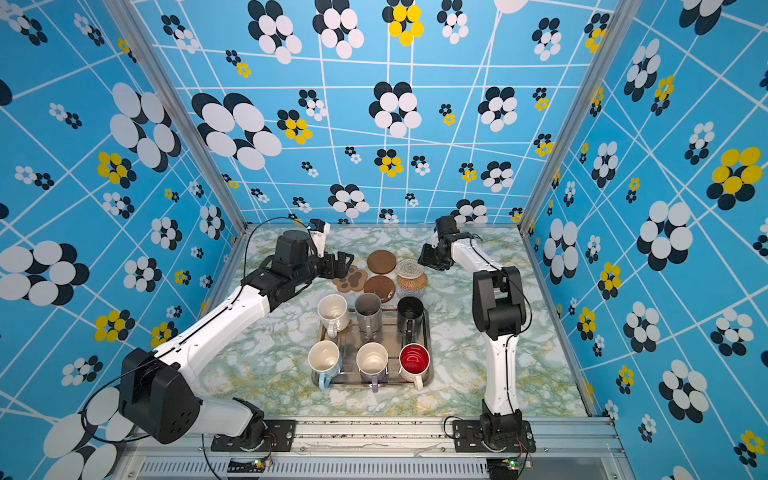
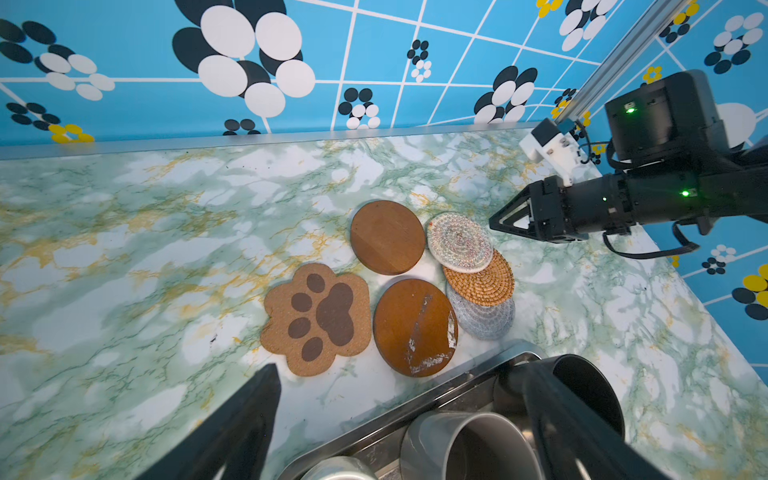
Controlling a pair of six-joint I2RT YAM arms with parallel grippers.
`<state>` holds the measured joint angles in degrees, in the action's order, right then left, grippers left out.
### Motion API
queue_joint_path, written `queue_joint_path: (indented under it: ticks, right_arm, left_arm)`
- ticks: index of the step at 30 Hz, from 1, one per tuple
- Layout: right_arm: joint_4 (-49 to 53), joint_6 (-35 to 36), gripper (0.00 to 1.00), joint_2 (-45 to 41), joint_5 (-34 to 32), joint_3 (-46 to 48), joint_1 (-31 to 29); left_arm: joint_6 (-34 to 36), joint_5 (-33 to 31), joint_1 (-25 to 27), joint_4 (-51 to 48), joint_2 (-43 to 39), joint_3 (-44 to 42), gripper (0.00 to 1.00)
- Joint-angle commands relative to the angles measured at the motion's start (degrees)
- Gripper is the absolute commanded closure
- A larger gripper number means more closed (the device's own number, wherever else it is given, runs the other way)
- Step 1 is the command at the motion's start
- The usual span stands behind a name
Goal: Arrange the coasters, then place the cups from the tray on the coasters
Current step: 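Lower the right gripper and pinch the edge of the colourful knitted coaster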
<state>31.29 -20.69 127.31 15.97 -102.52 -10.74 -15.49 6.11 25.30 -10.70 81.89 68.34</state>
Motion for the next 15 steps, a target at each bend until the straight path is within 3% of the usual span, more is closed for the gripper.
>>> queue_joint_path:
  ticks: [1, 15]
  right_arm:
    - [1.9, -1.0, 0.56, 2.3, 1.9, -3.2, 0.4]
    - [2.2, -2.2, 0.61, 6.5, 4.2, -5.6, 2.0]
  left_arm:
    - [-0.2, 1.6, 0.7, -1.1, 0.5, 2.0, 0.07]
    - [-0.7, 2.5, 0.7, -0.7, 0.6, 1.5, 0.06]
